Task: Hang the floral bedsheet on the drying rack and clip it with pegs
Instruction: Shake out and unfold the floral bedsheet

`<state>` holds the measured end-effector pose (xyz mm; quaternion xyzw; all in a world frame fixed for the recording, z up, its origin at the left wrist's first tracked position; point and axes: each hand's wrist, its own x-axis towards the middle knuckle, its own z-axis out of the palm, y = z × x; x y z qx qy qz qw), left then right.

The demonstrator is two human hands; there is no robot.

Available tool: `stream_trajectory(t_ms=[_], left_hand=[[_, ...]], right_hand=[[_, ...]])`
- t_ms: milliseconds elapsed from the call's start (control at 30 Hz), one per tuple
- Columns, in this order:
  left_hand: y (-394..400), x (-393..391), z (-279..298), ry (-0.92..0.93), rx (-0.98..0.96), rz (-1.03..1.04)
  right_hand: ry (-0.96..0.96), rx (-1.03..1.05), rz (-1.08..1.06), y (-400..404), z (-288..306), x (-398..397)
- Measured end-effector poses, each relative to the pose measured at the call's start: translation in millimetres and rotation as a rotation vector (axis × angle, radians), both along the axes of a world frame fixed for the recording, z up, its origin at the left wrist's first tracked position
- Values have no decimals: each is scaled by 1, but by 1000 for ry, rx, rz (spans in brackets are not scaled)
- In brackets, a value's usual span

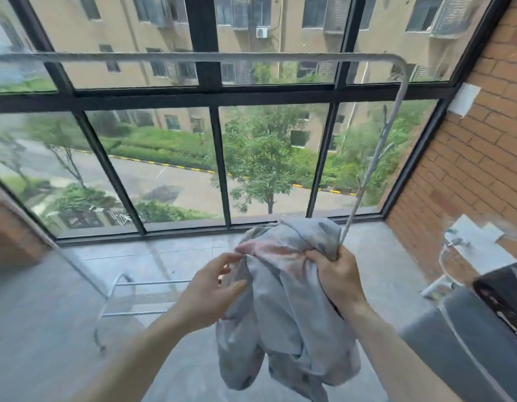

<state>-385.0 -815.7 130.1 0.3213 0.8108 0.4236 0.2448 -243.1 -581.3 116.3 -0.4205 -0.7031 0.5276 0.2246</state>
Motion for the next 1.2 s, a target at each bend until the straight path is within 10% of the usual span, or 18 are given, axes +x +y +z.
stream_trajectory(t_ms=[267,800,1200], left_hand=[[-108,2,-12,370,24,-70],[-273,-162,12,180,264,422],[-340,-203,-18,351,-75,456]], right_hand=[[93,-2,162,-113,-1,-80],[158,-126,189,-273,8,-209],[103,8,317,-326,-13,-211]])
